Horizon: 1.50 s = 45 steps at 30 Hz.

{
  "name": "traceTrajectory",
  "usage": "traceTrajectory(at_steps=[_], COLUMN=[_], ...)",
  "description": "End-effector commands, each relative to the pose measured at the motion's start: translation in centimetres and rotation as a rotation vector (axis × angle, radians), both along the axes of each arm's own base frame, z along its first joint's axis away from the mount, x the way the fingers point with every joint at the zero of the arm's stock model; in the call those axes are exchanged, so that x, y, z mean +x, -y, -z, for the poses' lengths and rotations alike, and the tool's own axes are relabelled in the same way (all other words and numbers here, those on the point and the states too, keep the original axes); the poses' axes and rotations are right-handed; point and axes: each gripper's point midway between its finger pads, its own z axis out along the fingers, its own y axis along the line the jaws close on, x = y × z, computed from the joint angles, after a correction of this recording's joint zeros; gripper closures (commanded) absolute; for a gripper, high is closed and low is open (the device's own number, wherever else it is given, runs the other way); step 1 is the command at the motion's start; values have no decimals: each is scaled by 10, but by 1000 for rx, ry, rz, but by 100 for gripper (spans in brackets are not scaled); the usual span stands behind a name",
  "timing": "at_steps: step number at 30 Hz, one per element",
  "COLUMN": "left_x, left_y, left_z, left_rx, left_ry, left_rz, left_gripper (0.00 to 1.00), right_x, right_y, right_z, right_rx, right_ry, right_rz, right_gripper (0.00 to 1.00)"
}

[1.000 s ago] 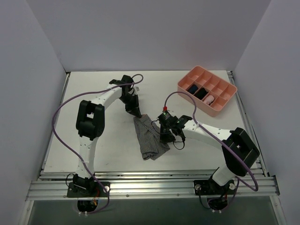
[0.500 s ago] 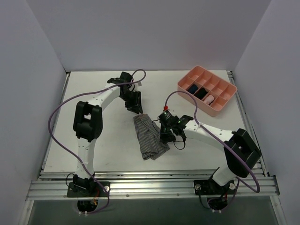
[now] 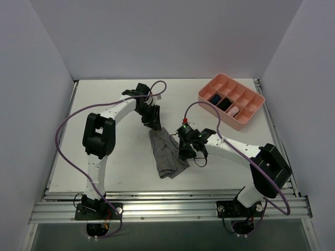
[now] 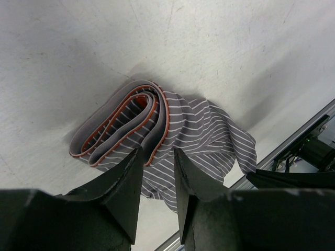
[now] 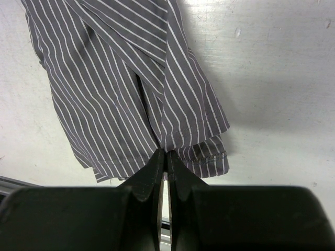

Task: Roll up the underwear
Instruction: Fold the underwear

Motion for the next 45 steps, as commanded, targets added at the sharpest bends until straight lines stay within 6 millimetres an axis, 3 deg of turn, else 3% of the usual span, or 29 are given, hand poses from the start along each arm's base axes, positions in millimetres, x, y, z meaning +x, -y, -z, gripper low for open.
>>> traceTrajectory(at_steps=[1, 7, 15, 19, 23, 32, 45], left_x=[1, -4, -2, 8, 19, 29, 37], left_y=[13, 19, 18, 11, 10, 5, -1], left_z=[-19, -17, -15, -12, -7, -1, 2], left_rx=[-63, -56, -53, -23, -52, -88, -139], left_ry=[63, 63, 58, 57, 45, 5, -19], left_rz=[52, 69, 62, 22, -28, -92, -139], left_gripper=[62, 70, 97, 98, 98, 98, 98], right_x=[-4, -3, -2, -7, -23, -56, -77], right_y=[4, 3, 2, -10, -45, -71, -98], right_z=[-2, -1, -10, -20, -32, -31, -23], right_rx=[-21, -28, -17, 43, 178, 191, 224], right_ry=[2, -3, 11, 29, 82, 99, 84], right_rz=[-3, -15, -9, -37, -128, -230, -267], right_gripper=[100, 100, 100, 100, 100, 100, 100])
